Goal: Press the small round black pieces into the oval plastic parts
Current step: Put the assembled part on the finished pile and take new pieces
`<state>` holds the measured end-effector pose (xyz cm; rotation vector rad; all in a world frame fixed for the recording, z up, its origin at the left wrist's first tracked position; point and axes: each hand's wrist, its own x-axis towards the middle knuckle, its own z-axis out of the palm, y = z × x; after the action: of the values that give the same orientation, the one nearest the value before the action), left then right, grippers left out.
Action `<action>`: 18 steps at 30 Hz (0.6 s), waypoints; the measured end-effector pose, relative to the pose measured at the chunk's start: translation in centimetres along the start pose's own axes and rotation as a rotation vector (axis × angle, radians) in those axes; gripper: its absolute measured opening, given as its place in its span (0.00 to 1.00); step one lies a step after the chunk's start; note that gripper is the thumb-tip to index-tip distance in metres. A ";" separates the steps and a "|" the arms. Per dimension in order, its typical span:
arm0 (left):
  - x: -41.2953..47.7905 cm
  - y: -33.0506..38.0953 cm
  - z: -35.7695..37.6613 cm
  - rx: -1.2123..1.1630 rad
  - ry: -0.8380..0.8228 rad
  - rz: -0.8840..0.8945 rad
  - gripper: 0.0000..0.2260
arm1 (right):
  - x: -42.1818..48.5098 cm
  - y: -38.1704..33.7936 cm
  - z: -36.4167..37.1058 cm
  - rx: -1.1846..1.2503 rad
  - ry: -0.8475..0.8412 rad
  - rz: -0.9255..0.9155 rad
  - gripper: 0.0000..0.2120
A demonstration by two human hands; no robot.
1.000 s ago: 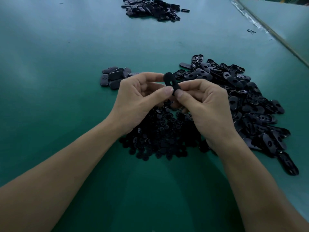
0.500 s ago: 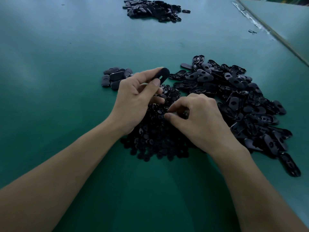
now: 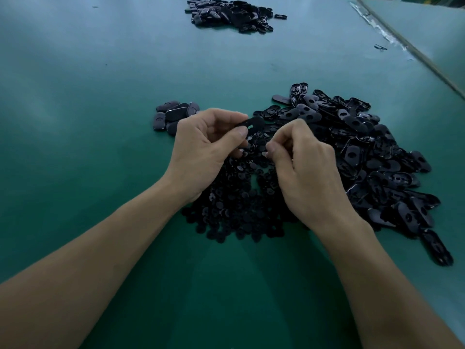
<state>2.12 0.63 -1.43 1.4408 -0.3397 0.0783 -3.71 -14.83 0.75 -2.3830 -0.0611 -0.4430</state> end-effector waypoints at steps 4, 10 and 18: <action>-0.1 0.1 0.1 0.035 -0.019 0.008 0.09 | 0.2 0.0 -0.4 0.102 0.082 0.004 0.02; -0.2 0.1 0.0 -0.016 -0.026 -0.015 0.09 | 0.3 0.5 -0.5 0.124 0.155 0.013 0.06; -0.2 -0.1 -0.1 -0.022 -0.025 -0.024 0.10 | 0.3 0.5 -0.3 0.225 0.186 0.016 0.05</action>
<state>2.01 0.69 -1.57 1.4251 -0.3426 0.0373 -3.44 -15.46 0.70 -2.1122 -0.0067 -0.6147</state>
